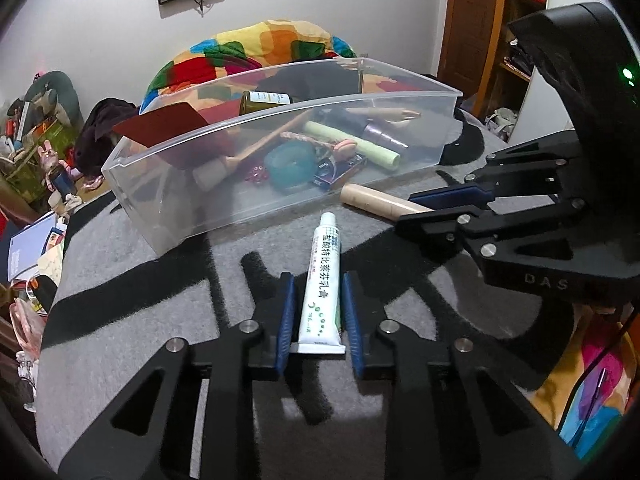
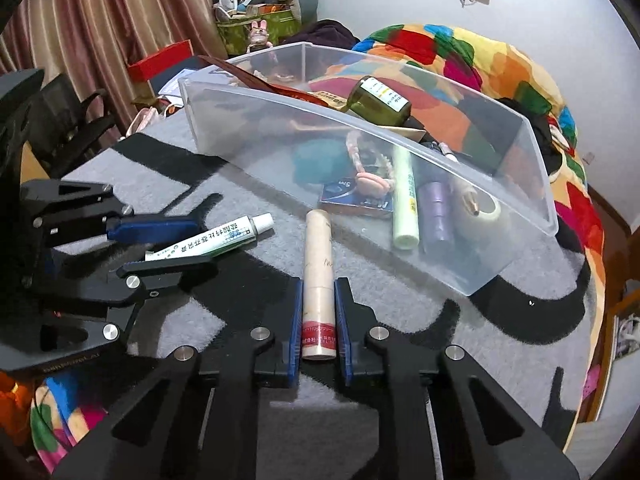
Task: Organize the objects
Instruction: 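Grasp the beige cylinder with the red end using the right tool, then carry the toothpaste tube and beige cylinder into the clear box and open both tools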
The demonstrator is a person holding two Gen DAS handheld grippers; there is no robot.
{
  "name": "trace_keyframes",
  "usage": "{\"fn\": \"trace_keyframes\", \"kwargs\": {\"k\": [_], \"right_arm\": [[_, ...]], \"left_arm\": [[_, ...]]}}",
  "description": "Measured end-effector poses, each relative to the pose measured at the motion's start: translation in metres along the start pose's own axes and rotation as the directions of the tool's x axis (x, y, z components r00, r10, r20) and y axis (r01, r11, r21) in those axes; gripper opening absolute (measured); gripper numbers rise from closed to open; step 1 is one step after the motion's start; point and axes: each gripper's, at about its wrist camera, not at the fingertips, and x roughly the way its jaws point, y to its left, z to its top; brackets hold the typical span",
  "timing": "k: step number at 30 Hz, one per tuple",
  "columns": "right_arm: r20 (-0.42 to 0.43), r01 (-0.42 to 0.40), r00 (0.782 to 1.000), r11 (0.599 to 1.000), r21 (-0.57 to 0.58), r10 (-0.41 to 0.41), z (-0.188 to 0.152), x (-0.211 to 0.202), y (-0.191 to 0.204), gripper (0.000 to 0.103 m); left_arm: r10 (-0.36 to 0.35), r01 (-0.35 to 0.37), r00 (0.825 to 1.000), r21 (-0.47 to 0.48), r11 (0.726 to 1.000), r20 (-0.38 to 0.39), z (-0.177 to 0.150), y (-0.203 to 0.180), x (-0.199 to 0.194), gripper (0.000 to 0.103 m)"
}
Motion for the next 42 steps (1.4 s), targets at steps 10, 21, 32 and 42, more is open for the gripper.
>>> {"fn": "trace_keyframes", "kwargs": {"k": [10,21,32,42], "right_arm": [[0.035,-0.01,0.999,0.998,0.068,0.008,-0.009,-0.011,0.001,0.014],[0.178,-0.049,0.984,0.993,0.107,0.029,-0.001,-0.061,-0.002,0.014],[0.281,0.011,0.958,0.986,0.165,-0.058,0.03,-0.085,-0.017,0.014],[0.219,0.022,0.972,0.958,0.286,-0.088,0.059,-0.045,-0.055,0.014]], "left_arm": [[0.001,0.001,1.0,-0.06,0.998,0.031,-0.003,0.007,-0.01,0.017],[0.015,-0.007,0.991,-0.061,0.998,0.137,0.013,0.004,-0.044,0.017],[0.031,-0.002,0.972,-0.122,0.993,0.234,0.056,0.02,-0.064,0.018],[0.05,-0.018,0.977,-0.152,0.988,0.207,0.088,0.033,-0.038,0.017]]}}
